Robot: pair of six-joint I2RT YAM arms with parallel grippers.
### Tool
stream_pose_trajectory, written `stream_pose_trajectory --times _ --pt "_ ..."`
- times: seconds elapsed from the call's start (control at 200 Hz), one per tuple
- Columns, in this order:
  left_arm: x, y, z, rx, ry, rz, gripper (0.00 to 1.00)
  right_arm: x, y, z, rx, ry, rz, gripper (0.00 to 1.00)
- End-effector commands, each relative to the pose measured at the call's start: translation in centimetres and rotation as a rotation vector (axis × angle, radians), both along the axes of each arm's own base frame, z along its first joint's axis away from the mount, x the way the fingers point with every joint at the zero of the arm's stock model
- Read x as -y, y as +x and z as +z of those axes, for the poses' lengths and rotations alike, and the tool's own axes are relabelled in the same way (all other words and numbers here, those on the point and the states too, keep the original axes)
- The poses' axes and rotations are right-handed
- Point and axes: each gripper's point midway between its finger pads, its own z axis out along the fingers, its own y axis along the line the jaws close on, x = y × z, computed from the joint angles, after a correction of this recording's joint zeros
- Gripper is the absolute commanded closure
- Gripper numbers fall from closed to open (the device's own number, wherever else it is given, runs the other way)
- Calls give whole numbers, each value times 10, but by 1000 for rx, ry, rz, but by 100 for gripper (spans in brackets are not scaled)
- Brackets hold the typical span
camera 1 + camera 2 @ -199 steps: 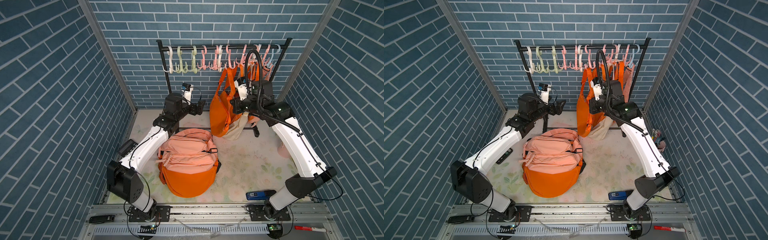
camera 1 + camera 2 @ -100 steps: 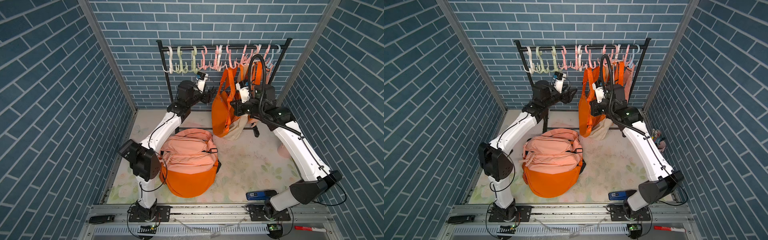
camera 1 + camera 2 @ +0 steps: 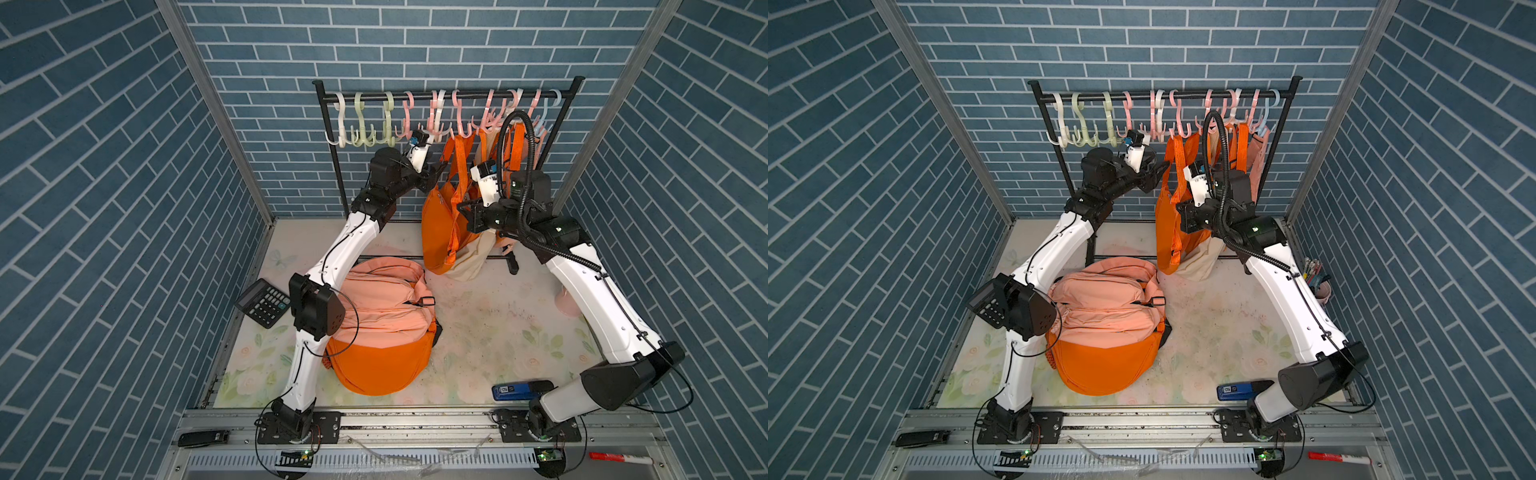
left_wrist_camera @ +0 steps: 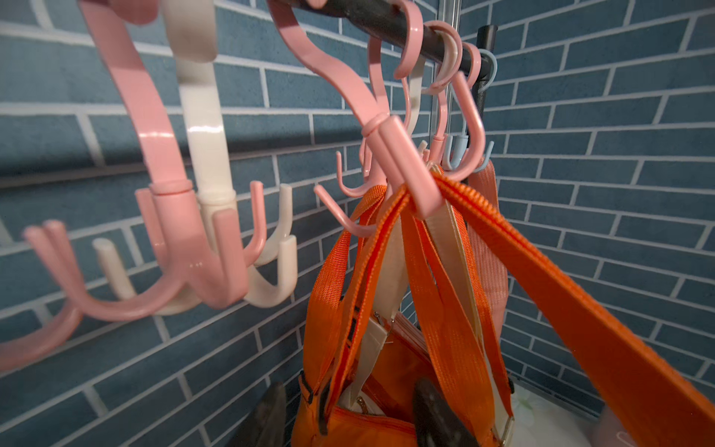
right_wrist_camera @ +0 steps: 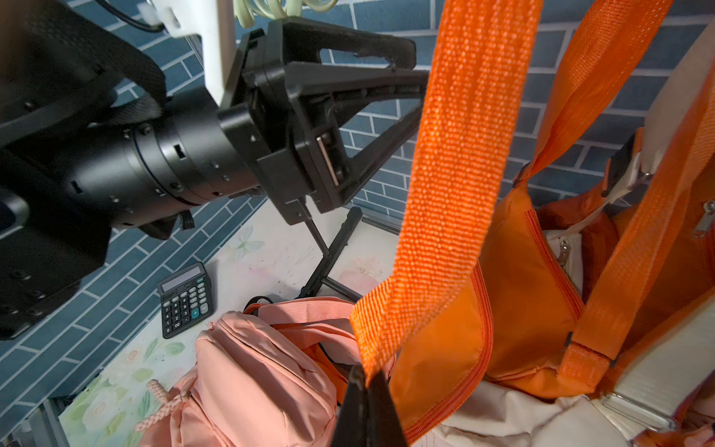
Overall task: Take the bag off the hook
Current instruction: Pick up the bag from the hook.
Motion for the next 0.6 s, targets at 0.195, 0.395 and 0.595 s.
stream_pose_trajectory --times 0.195,0.395,0.595 --pt "18 9 6 88 -40 -38 55 -3 -18 0 -45 41 49 100" --pt "22 7 19 137 -83 -47 62 -5 -17 -6 -63 41 55 100" --pt "25 8 17 148 -100 -42 67 -5 -17 -10 -73 37 54 100"
